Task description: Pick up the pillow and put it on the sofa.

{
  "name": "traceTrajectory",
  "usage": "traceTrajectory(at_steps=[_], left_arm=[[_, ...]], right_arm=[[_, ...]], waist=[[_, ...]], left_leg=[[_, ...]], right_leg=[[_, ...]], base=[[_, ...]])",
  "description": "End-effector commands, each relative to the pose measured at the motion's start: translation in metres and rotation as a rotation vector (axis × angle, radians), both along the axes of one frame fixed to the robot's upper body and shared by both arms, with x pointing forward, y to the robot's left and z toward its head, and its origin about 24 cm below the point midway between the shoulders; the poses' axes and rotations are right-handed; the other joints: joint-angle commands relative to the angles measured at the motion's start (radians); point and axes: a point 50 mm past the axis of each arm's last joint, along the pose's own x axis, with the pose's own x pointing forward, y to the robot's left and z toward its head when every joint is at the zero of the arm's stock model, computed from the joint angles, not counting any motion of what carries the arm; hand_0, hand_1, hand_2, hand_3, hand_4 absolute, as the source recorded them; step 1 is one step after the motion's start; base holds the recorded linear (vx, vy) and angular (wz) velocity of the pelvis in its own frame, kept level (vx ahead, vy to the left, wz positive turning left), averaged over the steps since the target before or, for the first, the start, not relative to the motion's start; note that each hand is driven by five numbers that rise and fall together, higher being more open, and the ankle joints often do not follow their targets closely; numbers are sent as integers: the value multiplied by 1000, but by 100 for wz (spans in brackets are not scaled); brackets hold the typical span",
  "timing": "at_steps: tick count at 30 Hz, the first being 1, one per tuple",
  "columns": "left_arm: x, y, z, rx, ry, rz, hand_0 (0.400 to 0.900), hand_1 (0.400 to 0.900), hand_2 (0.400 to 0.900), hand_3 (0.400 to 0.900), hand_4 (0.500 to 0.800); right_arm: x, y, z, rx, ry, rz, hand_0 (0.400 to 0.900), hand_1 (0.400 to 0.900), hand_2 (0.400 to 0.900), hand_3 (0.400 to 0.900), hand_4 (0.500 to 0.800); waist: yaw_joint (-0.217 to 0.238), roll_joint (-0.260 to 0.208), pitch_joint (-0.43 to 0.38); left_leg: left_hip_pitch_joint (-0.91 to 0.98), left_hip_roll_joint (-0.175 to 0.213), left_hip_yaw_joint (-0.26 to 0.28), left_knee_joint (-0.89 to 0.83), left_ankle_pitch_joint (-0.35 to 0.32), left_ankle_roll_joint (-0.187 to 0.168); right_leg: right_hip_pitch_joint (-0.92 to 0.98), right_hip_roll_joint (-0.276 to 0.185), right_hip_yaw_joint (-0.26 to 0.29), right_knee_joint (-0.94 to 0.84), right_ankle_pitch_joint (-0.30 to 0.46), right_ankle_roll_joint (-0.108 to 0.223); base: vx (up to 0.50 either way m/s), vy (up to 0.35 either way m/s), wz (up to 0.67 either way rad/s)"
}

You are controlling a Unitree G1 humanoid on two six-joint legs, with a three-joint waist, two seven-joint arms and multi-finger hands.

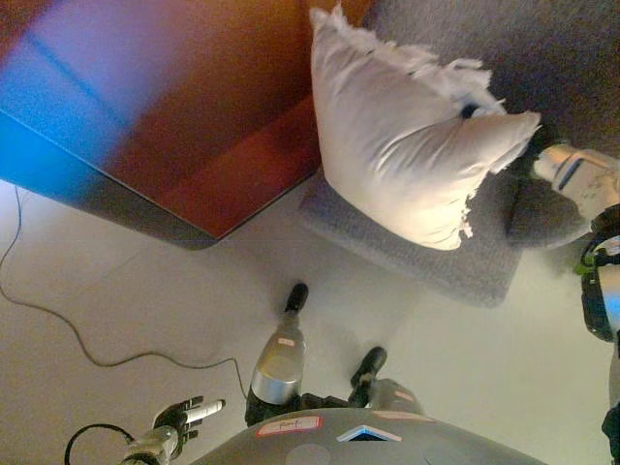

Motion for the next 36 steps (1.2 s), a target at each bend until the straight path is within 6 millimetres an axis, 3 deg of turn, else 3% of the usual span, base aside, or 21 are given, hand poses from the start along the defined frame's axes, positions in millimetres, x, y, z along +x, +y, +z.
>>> traceTrajectory(at_steps=[1,8,15,16,17,25,36], left_arm=[[18,17,8,39,-43,-45,900,900,900,900,800],[31,12,9,-6,-100,-17,900,900,900,900,800],[35,10,9,-24,-119,-19,900,900,900,900,800],[35,10,9,-23,-118,-22,900,900,900,900,800],[34,10,9,-21,-117,-23,900,900,900,900,800],[32,11,9,-7,-95,-33,900,900,900,900,800],[18,19,10,37,-16,-70,900,900,900,900,800]], right_arm=[[9,-4,110,-50,-397,-26,400,400,400,400,500],[-4,-27,122,-149,-383,-127,400,400,400,400,500],[-21,-50,139,-264,-379,-242,400,400,400,400,500],[-23,-54,141,-299,-376,-275,582,582,582,582,609],[-24,-55,143,-321,-380,-291,900,900,900,900,800],[-33,-63,155,-450,-341,-349,900,900,900,900,800],[-55,-90,138,-486,-198,-392,900,900,900,900,800]], waist=[[-7,10,21],[-64,52,46],[-95,58,45],[-98,56,44],[-101,54,42],[-118,30,2],[-129,-32,-64]], left_leg=[[65,45,15,3,-89,-17],[41,52,51,3,-80,-20],[53,60,78,15,-82,-23],[56,61,79,17,-83,-23],[60,61,80,20,-85,-23],[102,62,103,30,-95,-25],[166,68,127,47,-118,-25]], right_leg=[[-100,-65,19,147,-43,-20],[-172,-71,65,188,-52,-28],[-177,-68,90,210,-63,-33],[-175,-67,92,212,-64,-33],[-174,-66,94,213,-64,-33],[-118,-65,99,190,-59,-32],[-25,-59,107,149,-52,-25]], base=[[-87,-26,-20],[-75,7,-21],[-10,-10,-13],[4,-49,-11],[5,-39,-13],[47,-1,-10],[93,-34,-6]])
